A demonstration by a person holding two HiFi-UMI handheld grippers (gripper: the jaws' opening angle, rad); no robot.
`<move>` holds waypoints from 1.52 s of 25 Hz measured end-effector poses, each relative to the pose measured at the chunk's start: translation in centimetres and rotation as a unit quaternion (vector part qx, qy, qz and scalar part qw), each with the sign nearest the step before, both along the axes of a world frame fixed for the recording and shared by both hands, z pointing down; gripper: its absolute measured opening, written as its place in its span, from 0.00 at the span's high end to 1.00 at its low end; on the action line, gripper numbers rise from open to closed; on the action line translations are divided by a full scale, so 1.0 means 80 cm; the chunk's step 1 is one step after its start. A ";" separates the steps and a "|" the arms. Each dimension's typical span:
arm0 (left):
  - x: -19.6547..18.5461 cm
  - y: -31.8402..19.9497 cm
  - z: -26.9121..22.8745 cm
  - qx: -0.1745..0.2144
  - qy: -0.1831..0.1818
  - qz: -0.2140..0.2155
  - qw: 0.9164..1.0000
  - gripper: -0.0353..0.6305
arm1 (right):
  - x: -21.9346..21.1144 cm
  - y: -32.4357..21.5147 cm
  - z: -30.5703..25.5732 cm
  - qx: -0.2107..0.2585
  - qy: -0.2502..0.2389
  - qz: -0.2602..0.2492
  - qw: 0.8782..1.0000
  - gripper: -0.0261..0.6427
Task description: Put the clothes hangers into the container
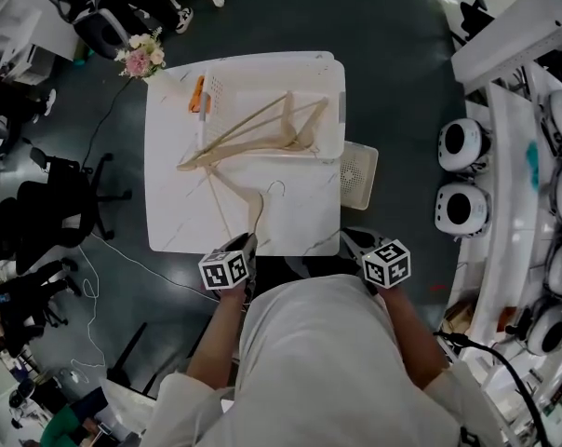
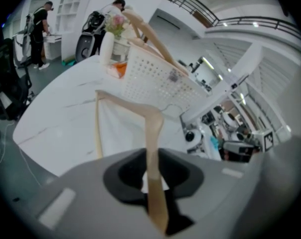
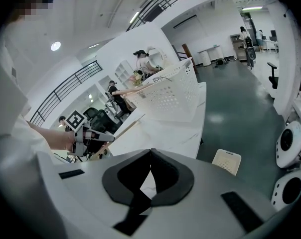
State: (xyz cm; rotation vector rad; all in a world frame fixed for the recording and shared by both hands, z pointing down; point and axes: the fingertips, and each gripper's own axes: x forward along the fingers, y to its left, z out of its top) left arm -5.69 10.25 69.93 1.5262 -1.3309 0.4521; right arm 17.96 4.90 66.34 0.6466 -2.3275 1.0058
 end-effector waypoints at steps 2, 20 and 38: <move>-0.005 0.002 -0.008 0.004 0.006 0.000 1.000 0.83 | -0.007 0.000 -0.002 0.002 -0.001 -0.001 1.000 0.96; -0.056 0.029 -0.096 0.037 0.082 -0.022 0.996 0.84 | -0.068 0.006 -0.005 0.007 -0.005 -0.023 1.000 0.96; -0.151 0.034 -0.243 0.141 0.050 -0.031 0.988 0.83 | -0.137 0.006 -0.002 0.010 -0.002 -0.048 0.999 0.96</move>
